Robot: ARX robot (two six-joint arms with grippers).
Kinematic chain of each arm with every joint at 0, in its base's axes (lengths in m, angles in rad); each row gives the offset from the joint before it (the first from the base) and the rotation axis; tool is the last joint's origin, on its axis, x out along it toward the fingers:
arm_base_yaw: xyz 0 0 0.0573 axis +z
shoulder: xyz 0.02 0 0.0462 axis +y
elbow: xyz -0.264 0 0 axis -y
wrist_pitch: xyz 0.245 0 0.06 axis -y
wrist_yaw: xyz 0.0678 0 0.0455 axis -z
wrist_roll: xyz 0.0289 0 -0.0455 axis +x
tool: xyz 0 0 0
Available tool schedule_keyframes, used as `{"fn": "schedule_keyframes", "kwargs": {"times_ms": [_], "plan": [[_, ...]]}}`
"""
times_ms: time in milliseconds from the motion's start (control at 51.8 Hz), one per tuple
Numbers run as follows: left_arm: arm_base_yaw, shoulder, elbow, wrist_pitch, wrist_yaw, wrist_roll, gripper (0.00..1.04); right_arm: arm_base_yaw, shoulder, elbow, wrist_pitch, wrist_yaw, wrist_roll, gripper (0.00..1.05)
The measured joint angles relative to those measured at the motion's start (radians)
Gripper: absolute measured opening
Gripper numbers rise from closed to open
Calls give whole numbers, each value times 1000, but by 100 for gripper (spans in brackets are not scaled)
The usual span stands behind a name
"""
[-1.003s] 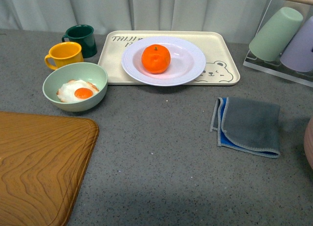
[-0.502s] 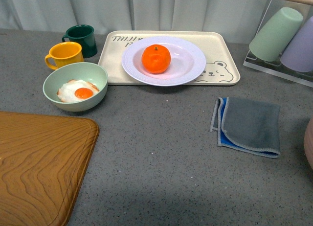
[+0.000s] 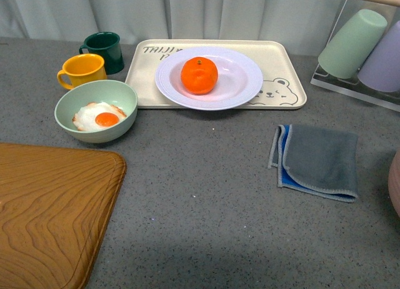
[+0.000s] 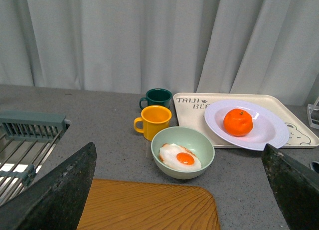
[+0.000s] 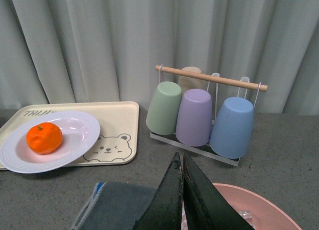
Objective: Place orange and plate with both arms
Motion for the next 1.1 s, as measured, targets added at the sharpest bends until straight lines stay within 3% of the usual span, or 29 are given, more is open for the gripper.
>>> {"fn": "schedule_keyframes", "kwargs": {"times_ms": [521, 1100], "plan": [[0, 0, 0, 0, 0, 0, 98, 0, -347, -24, -309, 0, 0, 1], [0, 0, 0, 0, 0, 0, 98, 0, -569, -24, -521, -1, 0, 1]]}}
